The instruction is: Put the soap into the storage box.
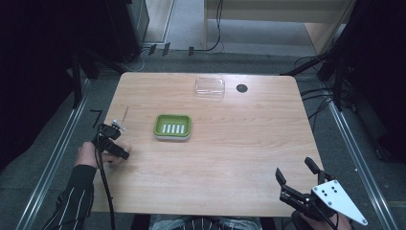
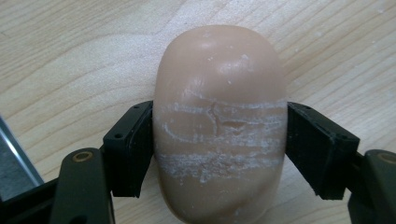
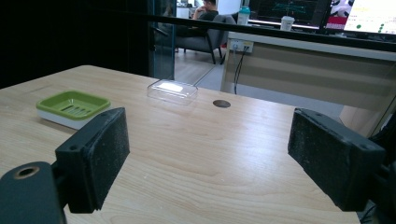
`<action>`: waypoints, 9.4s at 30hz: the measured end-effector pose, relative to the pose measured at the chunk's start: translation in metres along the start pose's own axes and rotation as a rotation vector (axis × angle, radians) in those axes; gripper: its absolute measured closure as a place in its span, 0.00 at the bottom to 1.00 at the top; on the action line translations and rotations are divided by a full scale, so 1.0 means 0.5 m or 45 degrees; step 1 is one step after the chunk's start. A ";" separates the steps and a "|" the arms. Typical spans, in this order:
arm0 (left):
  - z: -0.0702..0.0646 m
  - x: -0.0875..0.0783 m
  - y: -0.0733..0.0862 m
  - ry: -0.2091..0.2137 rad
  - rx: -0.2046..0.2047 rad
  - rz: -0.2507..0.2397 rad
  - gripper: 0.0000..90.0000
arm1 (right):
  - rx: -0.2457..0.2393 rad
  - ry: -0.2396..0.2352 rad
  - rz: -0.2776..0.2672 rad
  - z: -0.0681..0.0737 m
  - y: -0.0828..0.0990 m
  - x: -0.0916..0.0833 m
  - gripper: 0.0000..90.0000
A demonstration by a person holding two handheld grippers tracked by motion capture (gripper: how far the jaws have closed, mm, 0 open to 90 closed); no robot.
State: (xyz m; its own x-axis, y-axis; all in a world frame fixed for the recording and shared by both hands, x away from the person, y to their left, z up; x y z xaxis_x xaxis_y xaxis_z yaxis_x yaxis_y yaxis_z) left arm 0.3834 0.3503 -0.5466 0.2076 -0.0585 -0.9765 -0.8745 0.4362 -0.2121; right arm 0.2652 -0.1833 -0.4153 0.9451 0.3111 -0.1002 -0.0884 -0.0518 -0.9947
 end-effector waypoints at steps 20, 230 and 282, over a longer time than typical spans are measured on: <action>-0.004 -0.004 0.004 -0.004 0.029 0.025 0.37 | 0.001 0.001 -0.002 -0.001 0.000 0.000 0.15; -0.224 -0.025 -0.346 0.107 1.087 -0.051 0.37 | -0.002 0.022 0.004 -0.008 0.002 -0.010 0.15; -0.218 0.038 -0.355 0.122 0.931 -0.018 0.36 | -0.007 0.019 0.002 -0.007 0.002 -0.010 0.15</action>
State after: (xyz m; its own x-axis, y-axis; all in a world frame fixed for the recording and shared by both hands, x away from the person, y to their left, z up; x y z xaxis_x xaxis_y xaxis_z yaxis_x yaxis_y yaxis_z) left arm 0.4949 0.1739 -0.5319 0.1487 -0.1321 -0.9800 -0.3498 0.9199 -0.1771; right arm 0.2616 -0.1885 -0.4158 0.9496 0.2967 -0.1015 -0.0884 -0.0573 -0.9944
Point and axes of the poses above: each handheld gripper's, and its own axes: x roughly forward along the jaws, y roughly out of its underside, z roughly to its left, the point moved 10 cm from there along x, roughly forward along the jaws, and after that the axes turned 3 degrees about -z, right-handed, at the moved point
